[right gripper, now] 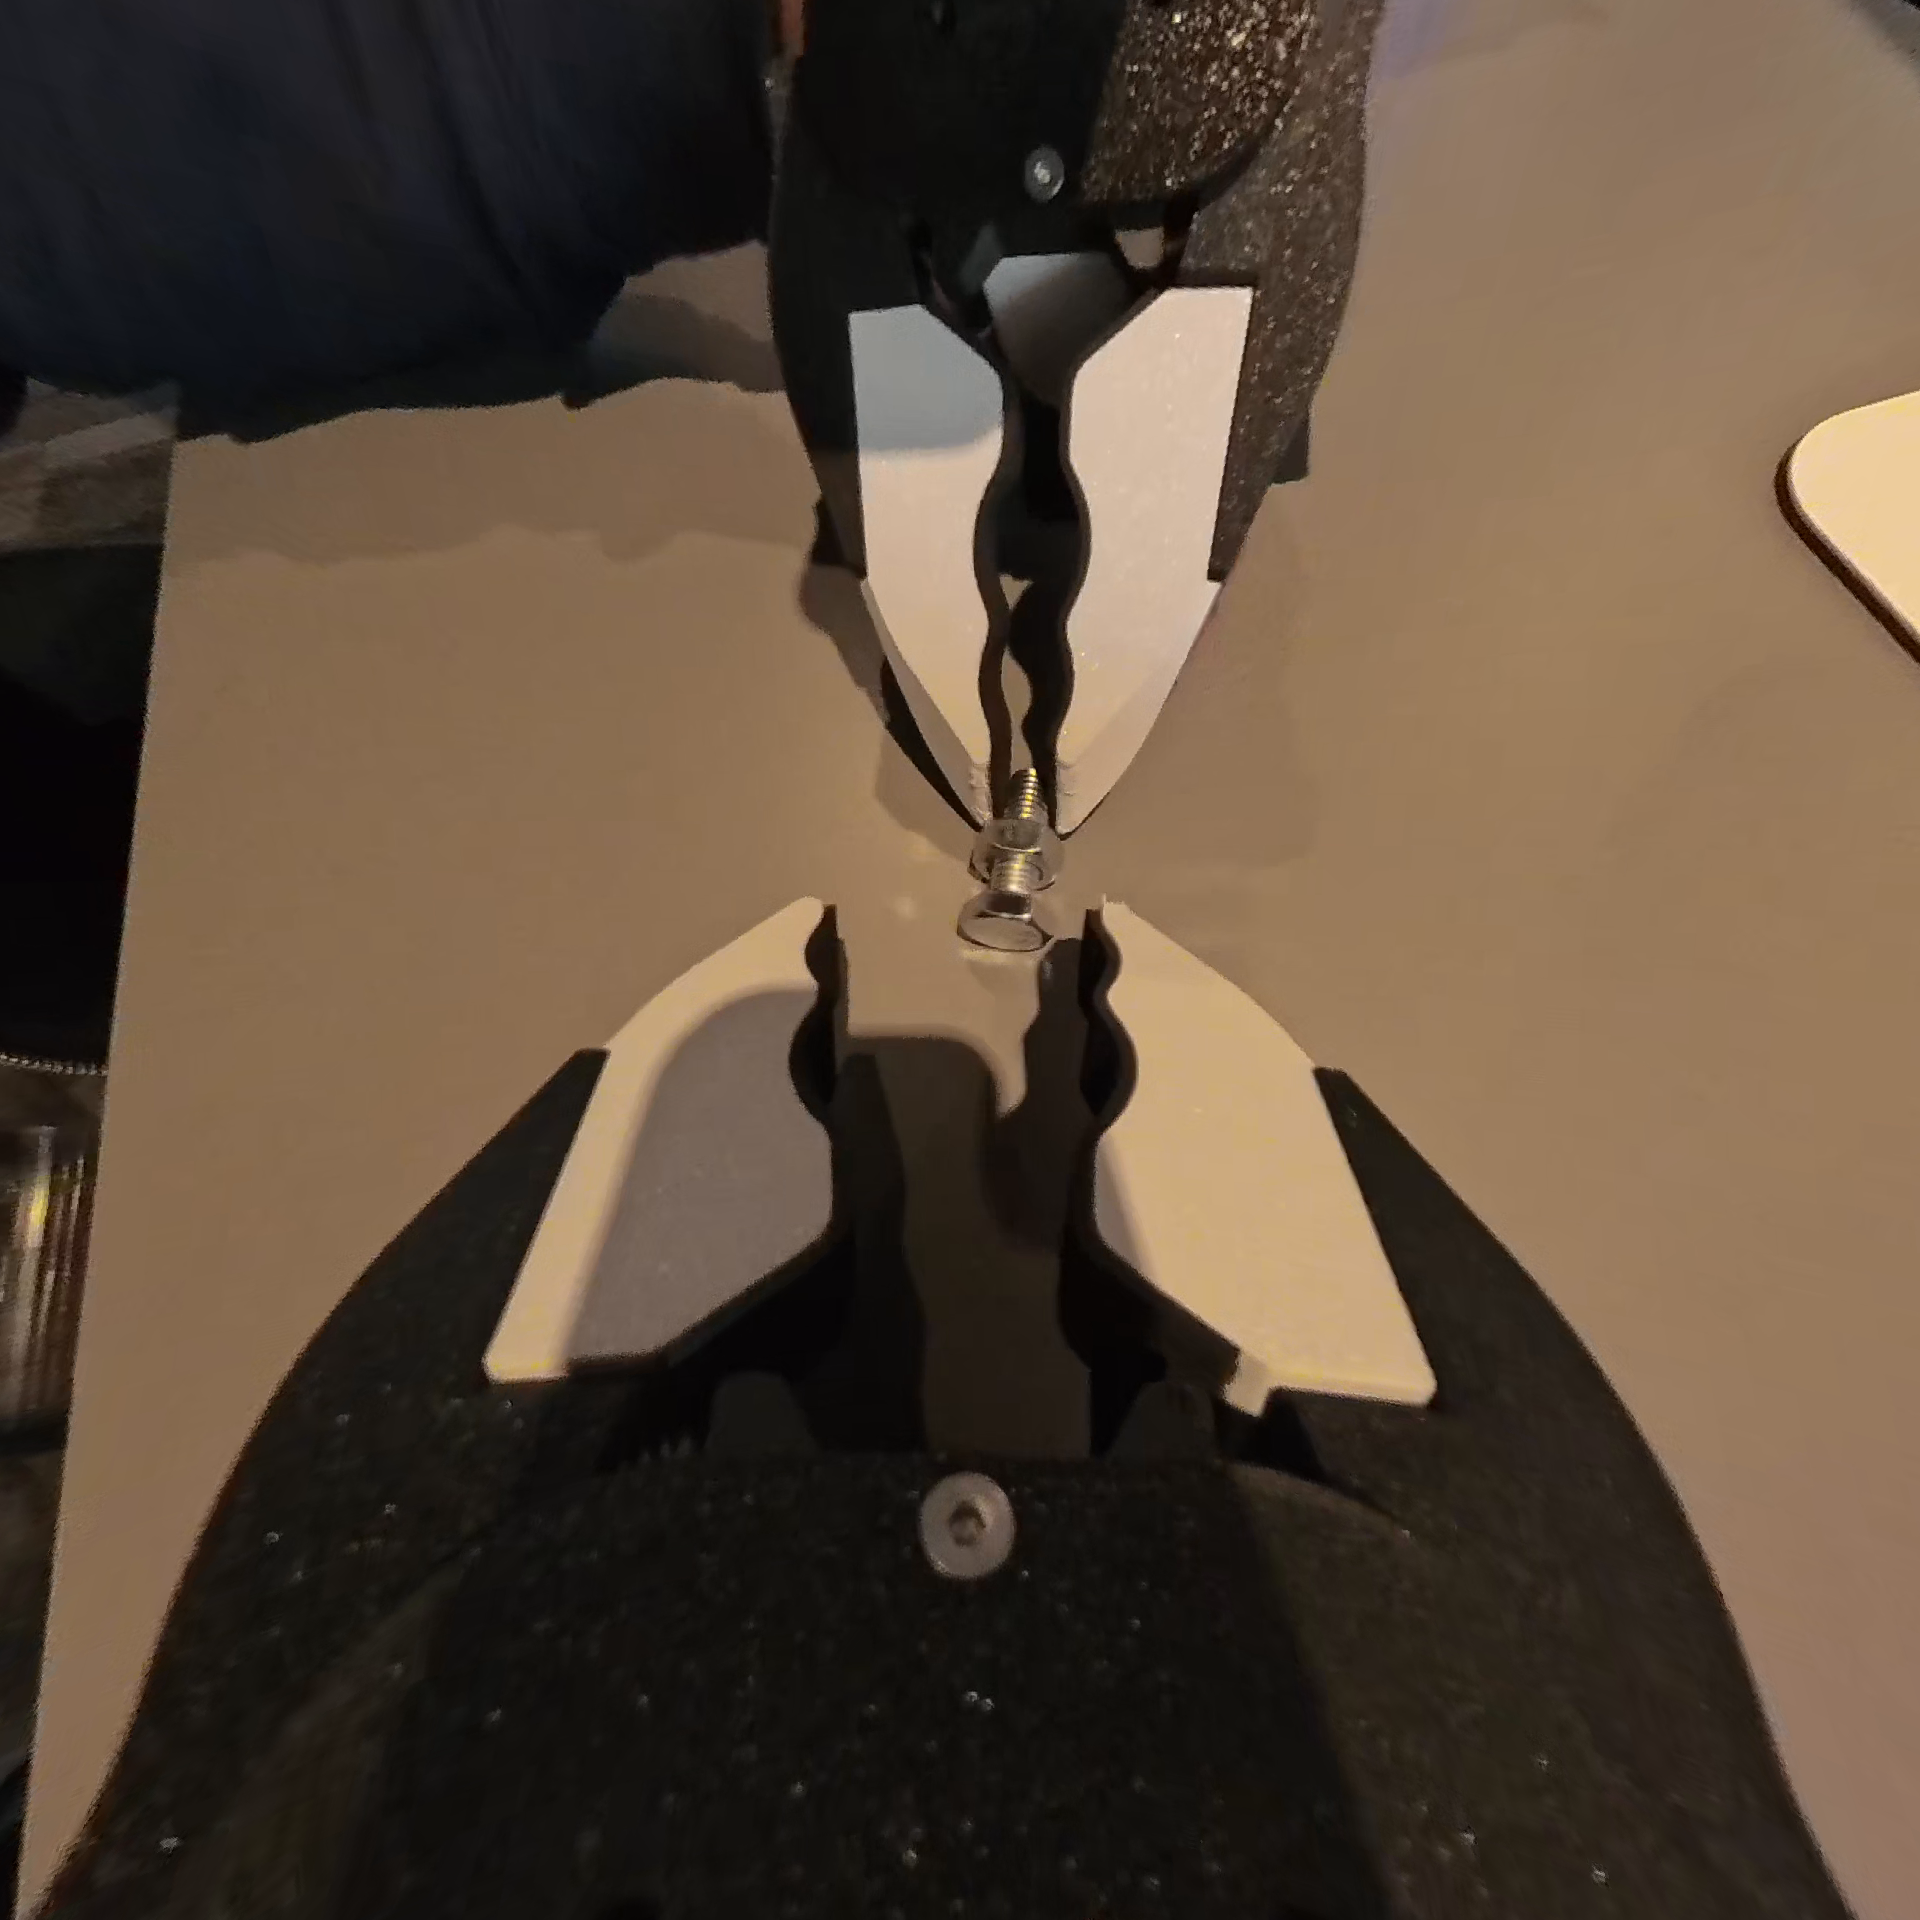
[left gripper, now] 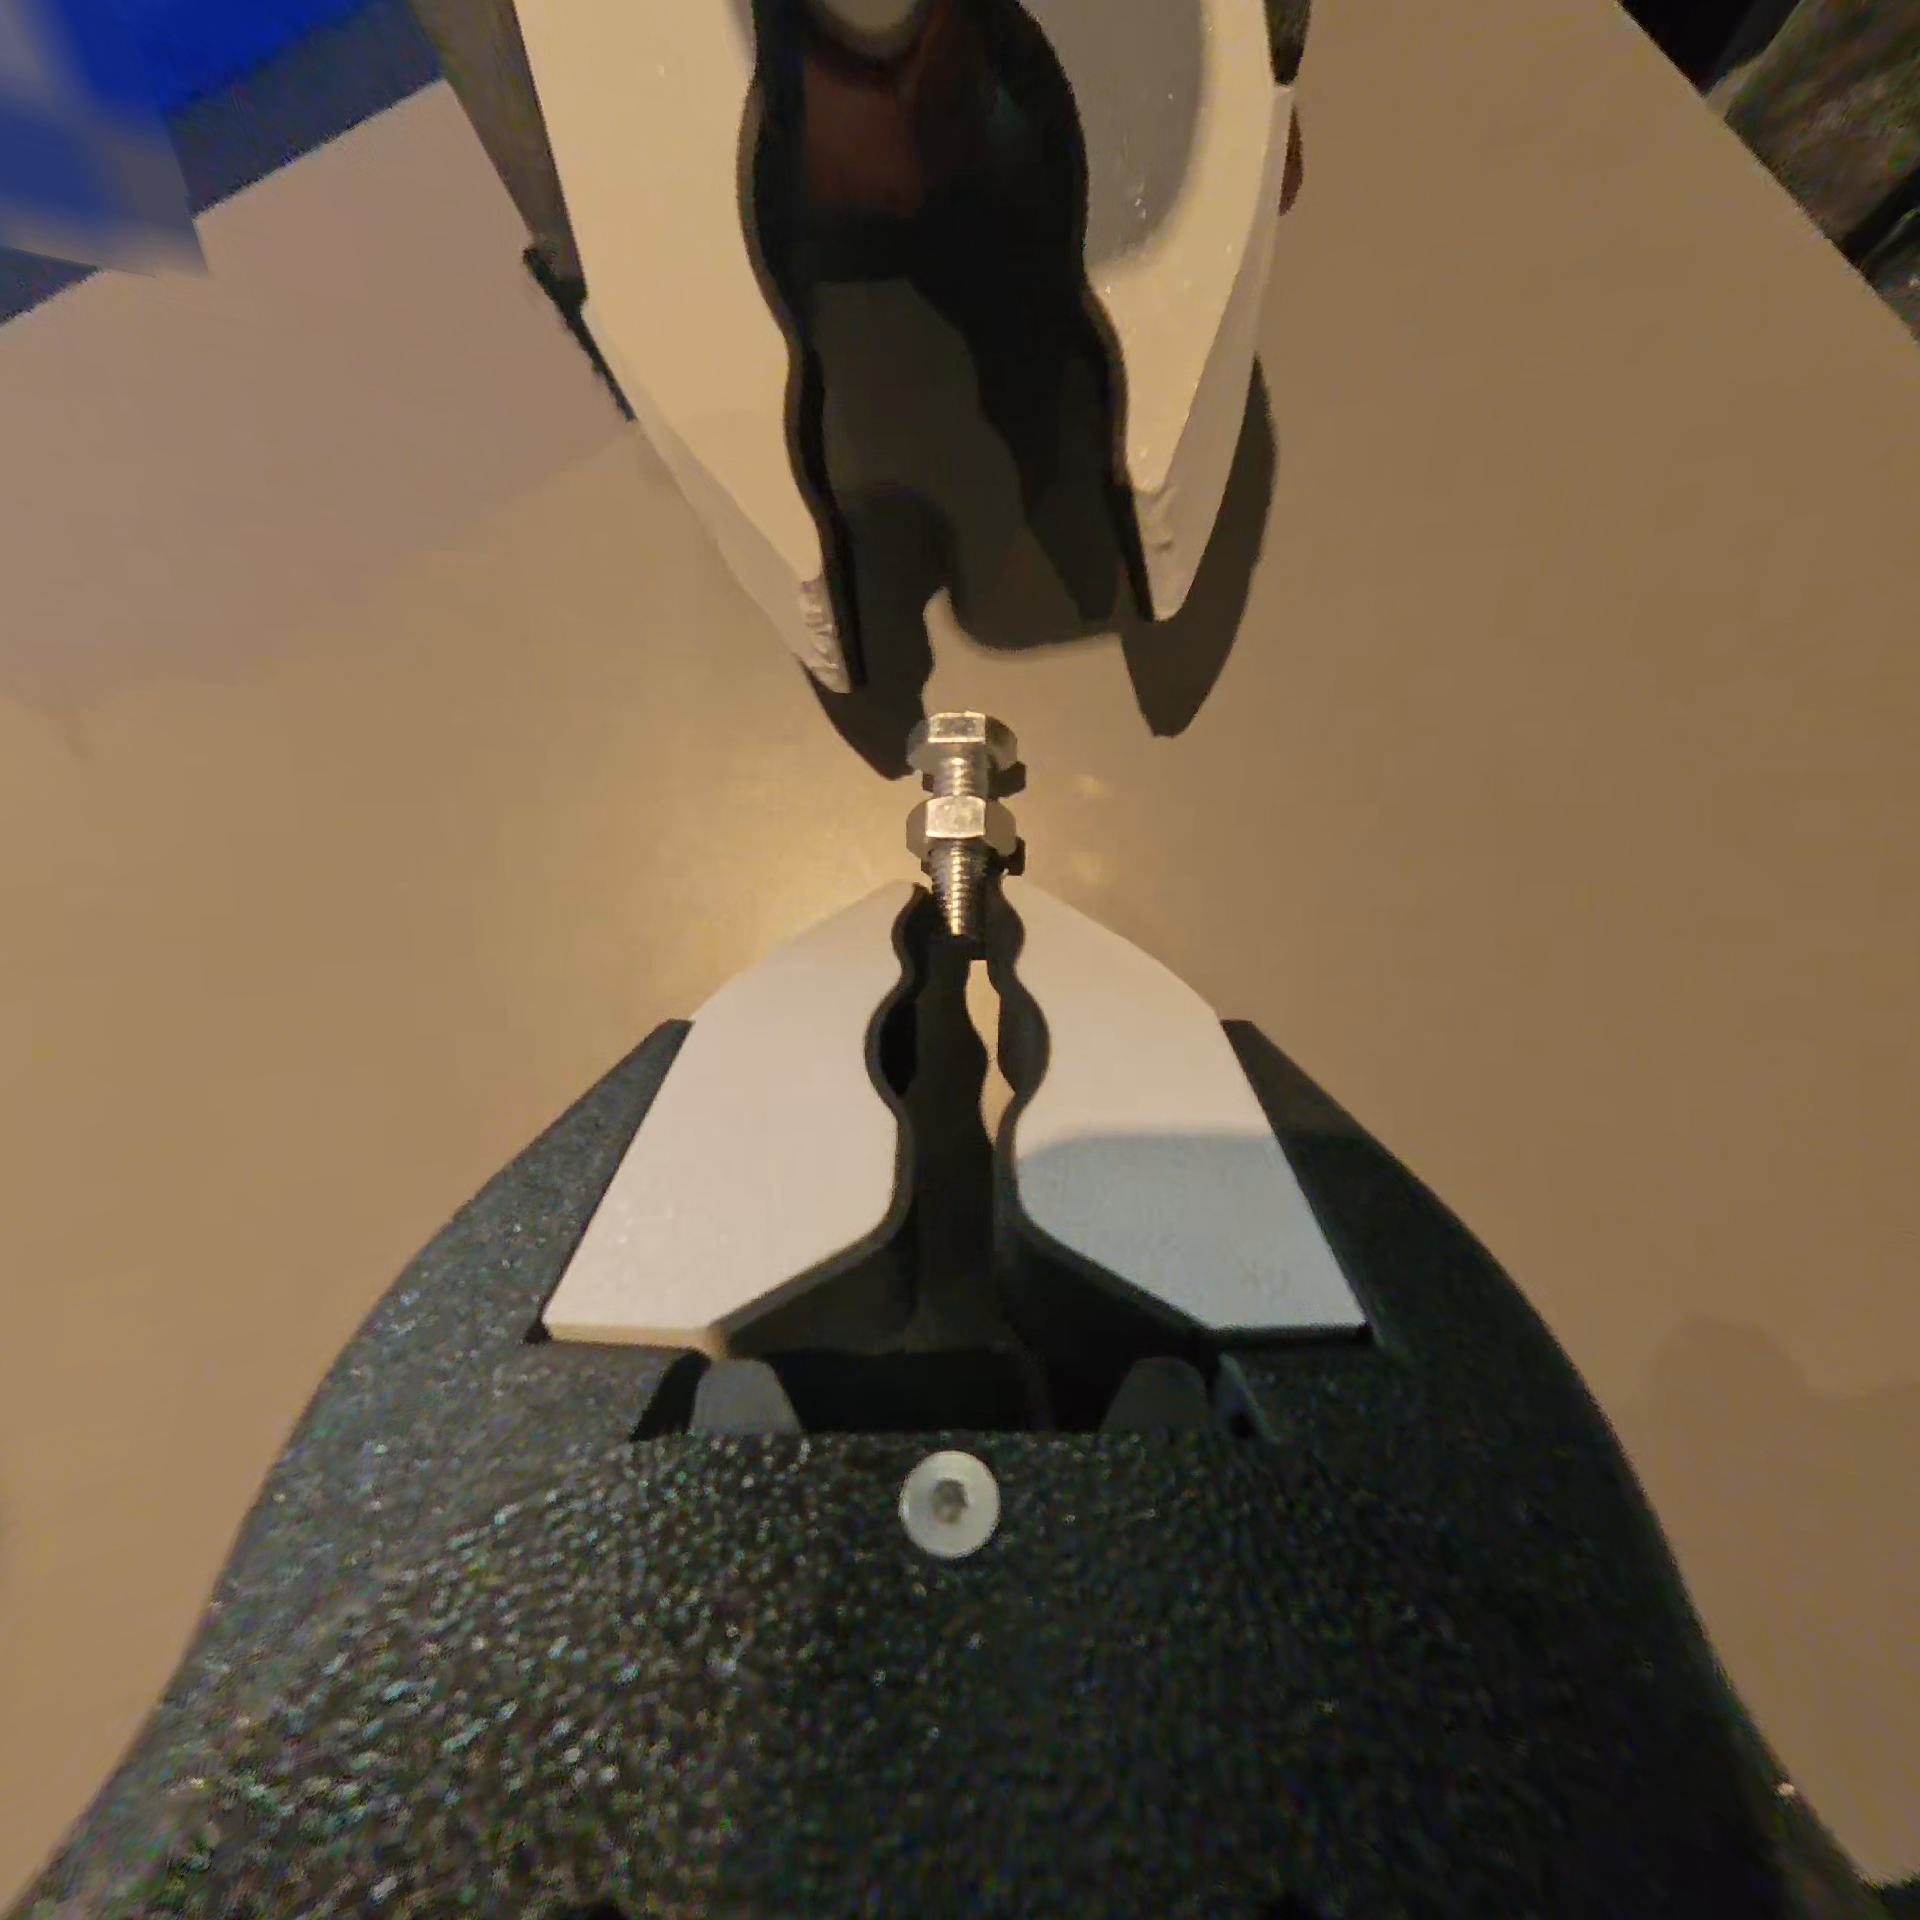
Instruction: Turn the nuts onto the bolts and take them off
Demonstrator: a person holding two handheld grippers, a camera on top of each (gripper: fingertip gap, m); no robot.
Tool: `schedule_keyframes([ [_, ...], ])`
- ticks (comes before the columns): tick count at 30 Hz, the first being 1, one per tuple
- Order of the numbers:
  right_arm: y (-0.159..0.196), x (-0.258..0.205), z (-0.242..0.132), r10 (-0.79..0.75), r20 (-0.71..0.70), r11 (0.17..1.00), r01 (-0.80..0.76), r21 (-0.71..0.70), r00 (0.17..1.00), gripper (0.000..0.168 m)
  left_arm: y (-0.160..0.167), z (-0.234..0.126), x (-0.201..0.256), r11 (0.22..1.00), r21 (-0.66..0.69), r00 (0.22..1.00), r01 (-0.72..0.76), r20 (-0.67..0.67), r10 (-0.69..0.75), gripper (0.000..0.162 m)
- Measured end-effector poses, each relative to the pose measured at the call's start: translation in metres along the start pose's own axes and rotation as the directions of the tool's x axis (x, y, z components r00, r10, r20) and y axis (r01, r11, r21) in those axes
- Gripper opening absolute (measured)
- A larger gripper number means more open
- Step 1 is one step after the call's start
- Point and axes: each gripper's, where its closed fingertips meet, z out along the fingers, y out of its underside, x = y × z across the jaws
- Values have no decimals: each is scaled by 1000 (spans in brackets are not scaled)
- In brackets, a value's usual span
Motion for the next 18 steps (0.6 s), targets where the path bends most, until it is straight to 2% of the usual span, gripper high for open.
schedule_keyframes([
  [1,-1,0,0,1,-3,1000,-1,5,1000,46,0,0,0,1000,-1,1000,14,17,-14,10],
  [4,-6,3,-5,18,-7,999,-17,49,1000,55,-4,-1,1,1000,18,993,23,118,-25,9],
  [5,-12,4,-8,22,-6,995,-22,96,1000,60,-7,-3,2,999,36,988,26,152,-31,9],
  [7,-38,6,-23,30,12,960,-32,277,999,72,-19,-11,6,993,114,976,39,209,-62,9],
  [8,-55,6,-33,39,45,921,-53,387,998,80,-25,-17,5,988,152,966,36,249,-74,9],
  [11,-109,6,-72,48,190,751,-160,640,981,128,-38,-43,-14,979,202,890,29,442,-117,9],
  [13,-140,6,-98,-5,242,641,-183,746,970,145,-45,-57,-23,975,221,846,15,517,-130,9],
  [14,-152,5,-109,-50,245,594,-168,787,968,145,-48,-61,-26,973,231,837,11,530,-136,9],
  [16,-167,8,-116,-101,192,572,-101,814,976,141,-53,-65,-31,964,266,820,13,548,-163,9],
  [17,-172,9,-118,-127,164,570,-63,819,978,133,-54,-66,-33,960,281,813,12,556,-173,9],
  [18,-176,5,-123,-173,141,552,-23,833,975,116,-55,-66,-35,956,292,805,10,565,-181,9],
])
